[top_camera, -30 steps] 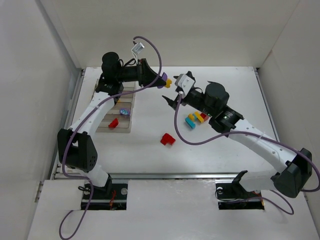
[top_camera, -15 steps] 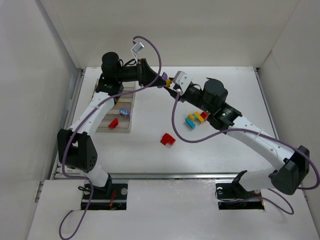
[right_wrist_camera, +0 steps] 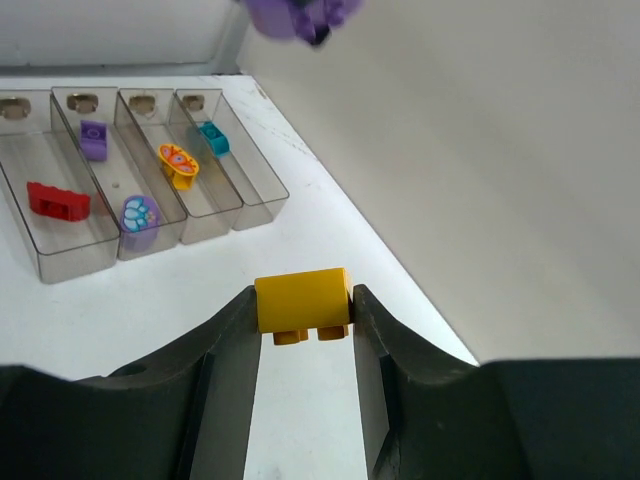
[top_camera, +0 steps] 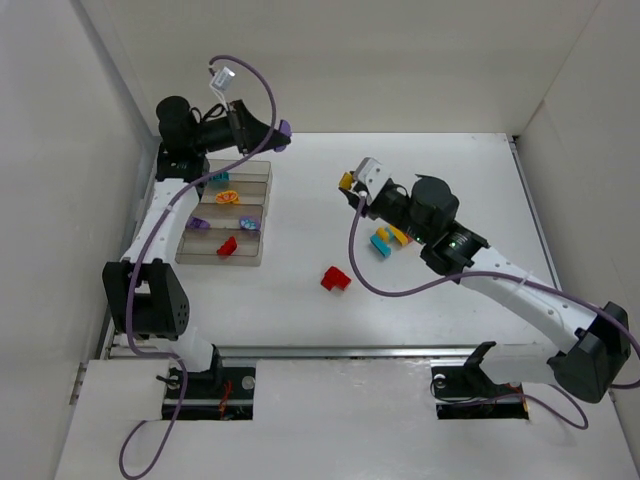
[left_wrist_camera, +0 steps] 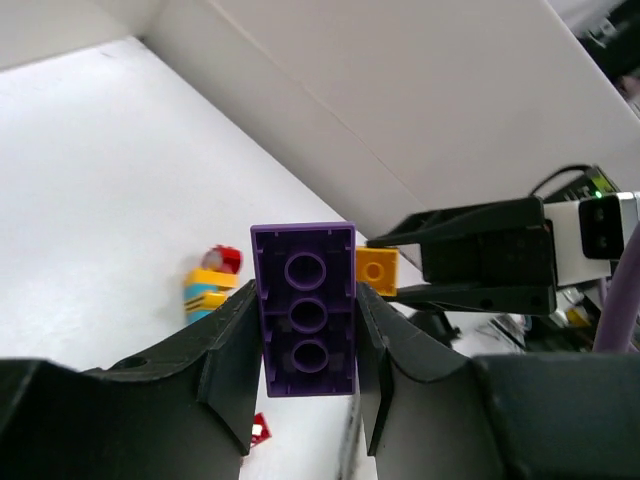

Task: Sort the legos into containers by color

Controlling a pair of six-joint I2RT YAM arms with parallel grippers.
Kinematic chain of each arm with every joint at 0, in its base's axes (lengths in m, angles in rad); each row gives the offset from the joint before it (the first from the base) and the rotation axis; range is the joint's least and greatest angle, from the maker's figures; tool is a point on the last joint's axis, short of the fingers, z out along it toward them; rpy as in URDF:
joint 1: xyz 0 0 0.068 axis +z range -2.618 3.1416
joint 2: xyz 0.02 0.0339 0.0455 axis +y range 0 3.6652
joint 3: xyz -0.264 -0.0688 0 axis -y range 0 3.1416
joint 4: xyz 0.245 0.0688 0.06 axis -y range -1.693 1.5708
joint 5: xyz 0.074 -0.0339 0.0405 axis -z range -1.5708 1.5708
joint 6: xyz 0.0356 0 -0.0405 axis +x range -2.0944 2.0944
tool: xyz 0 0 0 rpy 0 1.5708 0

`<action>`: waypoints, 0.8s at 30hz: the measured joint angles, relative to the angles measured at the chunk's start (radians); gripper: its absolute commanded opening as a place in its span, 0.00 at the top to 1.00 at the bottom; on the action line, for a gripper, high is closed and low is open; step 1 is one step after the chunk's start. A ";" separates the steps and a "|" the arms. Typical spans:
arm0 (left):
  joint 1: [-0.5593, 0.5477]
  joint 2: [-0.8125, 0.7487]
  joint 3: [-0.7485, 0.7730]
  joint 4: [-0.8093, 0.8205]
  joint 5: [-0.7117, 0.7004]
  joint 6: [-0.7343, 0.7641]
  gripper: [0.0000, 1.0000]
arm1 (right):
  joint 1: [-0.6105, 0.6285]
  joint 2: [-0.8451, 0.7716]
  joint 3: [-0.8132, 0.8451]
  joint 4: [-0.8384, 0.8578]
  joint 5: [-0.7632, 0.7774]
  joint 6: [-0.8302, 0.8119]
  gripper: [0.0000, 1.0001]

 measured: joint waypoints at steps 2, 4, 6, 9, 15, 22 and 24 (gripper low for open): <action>0.049 0.000 0.001 0.004 -0.014 0.003 1.00 | 0.000 -0.010 -0.016 -0.005 0.013 0.008 1.00; 0.072 0.000 -0.002 -0.013 -0.036 0.027 1.00 | 0.000 -0.013 -0.020 -0.013 0.022 0.015 1.00; 0.079 0.000 0.008 -0.121 -0.080 0.167 1.00 | 0.000 -0.013 -0.020 -0.016 0.027 0.024 1.00; 0.079 0.007 0.054 -0.372 -0.249 0.469 1.00 | 0.000 -0.013 -0.020 -0.022 0.028 0.037 1.00; 0.103 -0.033 -0.075 -0.606 -0.577 1.128 1.00 | 0.000 -0.012 -0.020 -0.041 0.026 0.048 1.00; 0.117 -0.082 -0.342 -0.689 -0.838 1.682 1.00 | 0.000 0.005 -0.017 -0.043 0.009 0.051 1.00; 0.119 -0.069 -0.354 -0.716 -0.872 1.767 1.00 | 0.000 0.013 -0.017 -0.047 0.003 0.051 1.00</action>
